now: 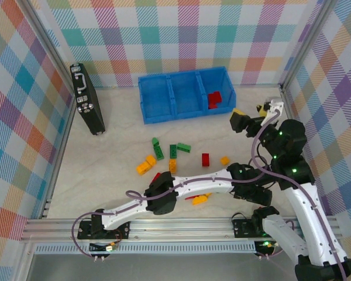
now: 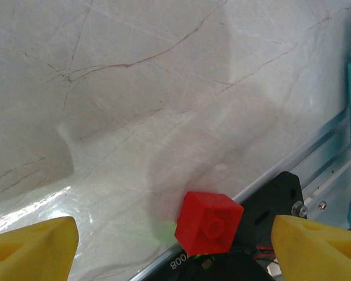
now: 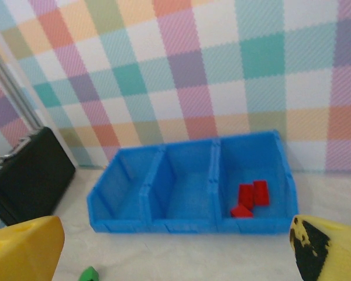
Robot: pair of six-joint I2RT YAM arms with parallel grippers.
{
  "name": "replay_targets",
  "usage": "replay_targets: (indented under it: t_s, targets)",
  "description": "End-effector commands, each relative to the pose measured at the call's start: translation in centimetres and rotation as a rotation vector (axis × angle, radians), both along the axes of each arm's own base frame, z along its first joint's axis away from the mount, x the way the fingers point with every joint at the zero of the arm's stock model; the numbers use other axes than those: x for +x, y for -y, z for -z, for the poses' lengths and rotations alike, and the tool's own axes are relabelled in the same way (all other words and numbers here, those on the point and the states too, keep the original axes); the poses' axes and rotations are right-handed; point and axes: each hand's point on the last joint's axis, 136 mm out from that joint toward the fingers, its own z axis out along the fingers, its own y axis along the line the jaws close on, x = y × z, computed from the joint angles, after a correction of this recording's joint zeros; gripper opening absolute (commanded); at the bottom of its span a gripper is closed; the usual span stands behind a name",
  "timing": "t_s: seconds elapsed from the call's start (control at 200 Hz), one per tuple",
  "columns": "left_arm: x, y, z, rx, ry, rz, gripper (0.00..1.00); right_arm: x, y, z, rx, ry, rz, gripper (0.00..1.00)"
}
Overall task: Sort the legos into containers by color
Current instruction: Move the lego to the bottom-center of the table.
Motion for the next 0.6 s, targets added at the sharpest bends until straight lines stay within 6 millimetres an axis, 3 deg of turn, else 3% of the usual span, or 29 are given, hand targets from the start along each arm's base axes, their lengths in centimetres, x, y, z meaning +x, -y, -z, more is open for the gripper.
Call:
replay_targets:
  t_s: [0.0,0.11,0.32,0.46,0.595]
  targets:
    - [-1.4,0.4,1.1,0.01,-0.077,-0.004,0.86,0.3,-2.4,-1.5,-0.012,0.126,-0.111,0.99]
    - [-1.8,2.4,0.6,-0.076,-0.1,0.009,0.86,0.6,-2.4,-1.1,-0.007,0.108,-0.108,0.99]
    - [-2.7,2.8,1.2,-0.08,-0.085,0.044,0.86,0.5,-2.4,-1.3,-0.007,0.13,-0.104,0.99]
    - [-4.4,4.6,1.5,-0.154,-0.141,0.094,0.84,0.2,-2.6,-1.5,-0.001,0.138,-0.113,0.99]
    - [-5.9,4.9,1.7,-0.168,-0.191,0.143,0.81,0.0,-2.6,-1.3,-0.002,0.135,-0.115,0.99]
